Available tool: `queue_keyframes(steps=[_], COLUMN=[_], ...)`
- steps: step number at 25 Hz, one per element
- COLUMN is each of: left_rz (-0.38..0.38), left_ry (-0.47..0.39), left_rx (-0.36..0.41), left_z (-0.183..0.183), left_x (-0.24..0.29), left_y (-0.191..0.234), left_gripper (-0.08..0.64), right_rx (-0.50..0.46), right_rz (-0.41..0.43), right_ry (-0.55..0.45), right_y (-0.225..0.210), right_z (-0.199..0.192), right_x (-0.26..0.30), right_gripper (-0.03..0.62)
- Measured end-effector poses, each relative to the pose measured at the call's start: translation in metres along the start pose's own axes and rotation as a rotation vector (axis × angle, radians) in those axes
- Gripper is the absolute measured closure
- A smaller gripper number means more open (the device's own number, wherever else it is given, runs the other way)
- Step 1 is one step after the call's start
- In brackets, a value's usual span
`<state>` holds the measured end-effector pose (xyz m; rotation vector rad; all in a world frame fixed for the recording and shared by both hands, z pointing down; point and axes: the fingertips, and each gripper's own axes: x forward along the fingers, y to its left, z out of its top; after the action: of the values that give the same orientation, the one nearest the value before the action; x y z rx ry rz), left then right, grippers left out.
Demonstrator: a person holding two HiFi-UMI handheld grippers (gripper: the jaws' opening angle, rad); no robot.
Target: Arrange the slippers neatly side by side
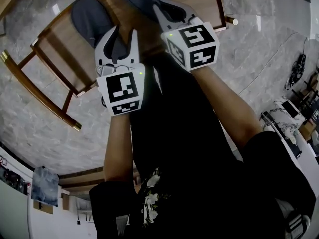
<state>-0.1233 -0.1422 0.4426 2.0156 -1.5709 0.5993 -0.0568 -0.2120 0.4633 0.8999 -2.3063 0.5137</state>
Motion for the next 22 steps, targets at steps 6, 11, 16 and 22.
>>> queue_keyframes(steps=[6, 11, 16, 22], left_rz=[0.139, 0.260, 0.218, 0.229], left_ry=[-0.039, -0.033, 0.023, 0.060], left_rx=[-0.134, -0.205, -0.195, -0.285], left_z=[0.002, -0.012, -0.022, -0.043], left_x=[-0.025, -0.025, 0.002, 0.015], left_y=[0.053, 0.100, 0.094, 0.097], left_gripper=[0.423, 0.428, 0.423, 0.488], right_rx=[0.184, 0.322, 0.337, 0.319], right_rz=[-0.067, -0.110, -0.092, -0.074], right_ry=[-0.128, -0.124, -0.060, -0.021], right_y=[0.012, 0.021, 0.032, 0.038], right_z=[0.031, 0.022, 0.002, -0.014], right_x=[-0.011, 0.003, 0.020, 0.035], right_gripper=[0.578, 0.577, 0.577, 0.577])
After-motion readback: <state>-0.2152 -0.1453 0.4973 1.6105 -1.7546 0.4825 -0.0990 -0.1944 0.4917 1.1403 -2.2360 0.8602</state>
